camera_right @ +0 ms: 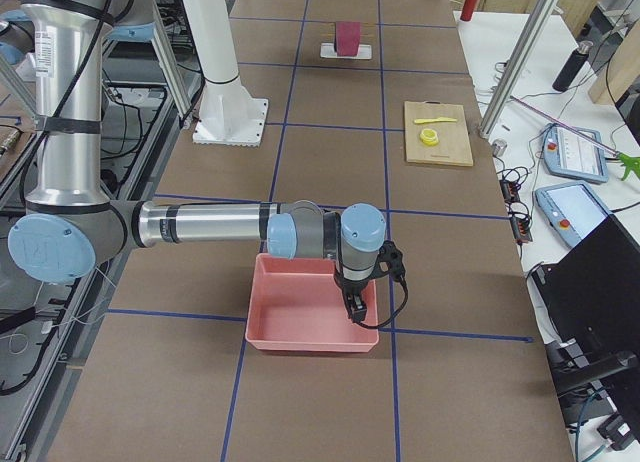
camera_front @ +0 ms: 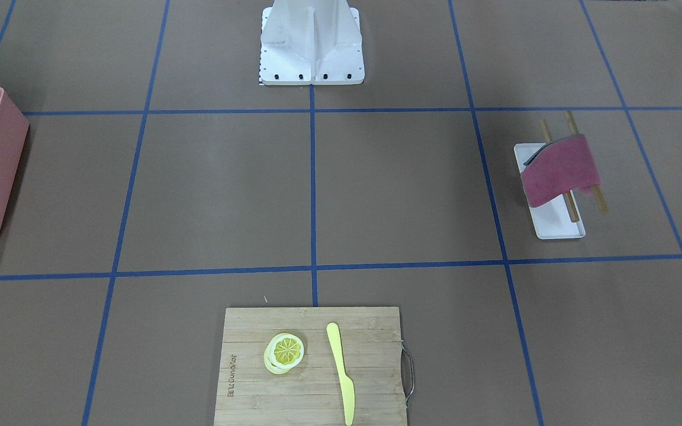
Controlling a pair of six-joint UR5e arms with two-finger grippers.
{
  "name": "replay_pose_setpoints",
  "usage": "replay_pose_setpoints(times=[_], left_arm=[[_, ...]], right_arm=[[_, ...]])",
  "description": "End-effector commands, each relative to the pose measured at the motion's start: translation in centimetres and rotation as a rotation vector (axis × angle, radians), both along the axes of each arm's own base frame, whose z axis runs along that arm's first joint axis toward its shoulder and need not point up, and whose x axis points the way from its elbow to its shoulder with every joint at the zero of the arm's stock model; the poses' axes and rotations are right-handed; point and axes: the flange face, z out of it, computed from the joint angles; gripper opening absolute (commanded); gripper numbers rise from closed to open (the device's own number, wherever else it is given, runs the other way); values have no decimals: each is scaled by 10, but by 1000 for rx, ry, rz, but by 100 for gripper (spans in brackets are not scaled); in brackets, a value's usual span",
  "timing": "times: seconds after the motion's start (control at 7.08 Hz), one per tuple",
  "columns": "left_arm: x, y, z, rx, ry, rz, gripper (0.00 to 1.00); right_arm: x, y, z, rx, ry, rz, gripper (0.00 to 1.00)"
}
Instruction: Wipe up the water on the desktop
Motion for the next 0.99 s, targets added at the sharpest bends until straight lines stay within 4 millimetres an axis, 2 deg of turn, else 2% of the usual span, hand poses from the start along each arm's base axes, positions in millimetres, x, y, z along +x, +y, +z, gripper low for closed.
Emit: replay_pose_setpoints(times=[0.0, 0.28, 0.56, 0.71, 0.85], left_arm=[[0, 0, -14, 32, 4, 1, 98], [13, -15, -36, 85, 12, 19, 98], [15, -13, -29, 25, 43, -2, 98], [27, -14, -42, -52, 119, -42, 98], [49, -13, -56, -81, 141, -55, 98]], right_arm=[[0, 0, 3, -8, 1, 1, 100], [0, -5, 3, -5, 5, 0, 100], [-1, -6, 2, 6, -1, -10, 100], [-3, -8, -1, 8, -1, -11, 100], [-5, -9, -4, 15, -5, -17, 100]])
